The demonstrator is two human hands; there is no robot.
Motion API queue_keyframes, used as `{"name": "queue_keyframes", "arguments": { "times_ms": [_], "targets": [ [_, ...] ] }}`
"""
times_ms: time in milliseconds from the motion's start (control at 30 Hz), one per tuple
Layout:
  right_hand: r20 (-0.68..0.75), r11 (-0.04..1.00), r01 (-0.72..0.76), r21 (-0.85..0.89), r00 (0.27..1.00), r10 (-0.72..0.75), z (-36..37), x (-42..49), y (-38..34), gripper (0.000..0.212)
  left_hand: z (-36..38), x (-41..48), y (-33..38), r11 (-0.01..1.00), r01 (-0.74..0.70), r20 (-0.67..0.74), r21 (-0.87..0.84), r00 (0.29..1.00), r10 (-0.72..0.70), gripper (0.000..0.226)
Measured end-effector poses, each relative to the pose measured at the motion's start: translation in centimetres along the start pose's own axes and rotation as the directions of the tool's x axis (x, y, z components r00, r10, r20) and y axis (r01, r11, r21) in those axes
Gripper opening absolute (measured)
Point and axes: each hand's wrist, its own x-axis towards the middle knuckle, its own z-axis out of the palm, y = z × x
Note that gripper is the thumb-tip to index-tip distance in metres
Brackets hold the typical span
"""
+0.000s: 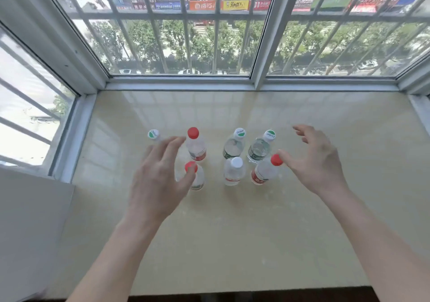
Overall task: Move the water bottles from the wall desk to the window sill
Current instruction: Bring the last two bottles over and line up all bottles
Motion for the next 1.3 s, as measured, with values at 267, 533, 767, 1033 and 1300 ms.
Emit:
{"name": "queue_keyframes", "arguments": {
  "times_ms": [267,533,767,1033,1300],
  "targets": [
    [0.176,1.000,-0.023,0.008,0.984,0.021,-0.8,5.0,9.6,0.056,8.3,3.3,5.5,0.996,0.061,0.132,-0.062,0.990,-0.053,0.058],
    [0.395,0.981,0.005,0.194,0.915,-0.083,3.7,9.8,10.9,0.061,12.4,8.7,5.6,0.971,0.230,0.219,-0.067,0.953,-0.210,0.067],
    [0.494,0.970,-0.020,0.244,0.863,-0.106,6.3,11.6,11.4,0.070,16.5,10.9,4.0,0.970,0.235,0.376,-0.057,0.905,-0.197,0.068],
    [0.524,0.952,-0.075,0.298,0.846,-0.098,9.0,12.0,11.0,0.078,19.2,11.5,1.9,0.954,0.296,0.447,-0.049,0.861,-0.244,0.059],
    [0.494,0.977,0.036,0.208,0.858,-0.137,11.1,12.1,11.1,0.064,21.0,10.8,1.6,0.935,0.334,0.513,-0.117,0.826,-0.231,0.066]
  ]
}}
